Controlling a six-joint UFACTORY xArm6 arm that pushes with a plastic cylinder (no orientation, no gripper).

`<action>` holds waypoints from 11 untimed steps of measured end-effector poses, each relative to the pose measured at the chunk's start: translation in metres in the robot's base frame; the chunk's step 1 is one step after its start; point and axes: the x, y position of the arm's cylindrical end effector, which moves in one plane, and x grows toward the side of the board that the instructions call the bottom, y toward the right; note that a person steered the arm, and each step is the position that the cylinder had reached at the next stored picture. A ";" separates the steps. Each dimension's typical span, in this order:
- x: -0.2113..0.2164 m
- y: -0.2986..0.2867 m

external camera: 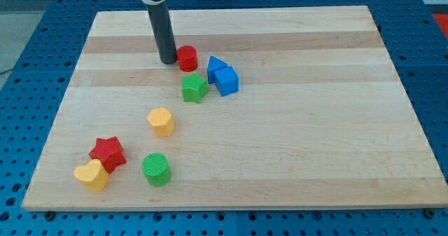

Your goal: Slide the hexagon into the green star

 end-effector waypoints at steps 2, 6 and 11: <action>0.095 -0.101; 0.192 0.047; 0.138 -0.042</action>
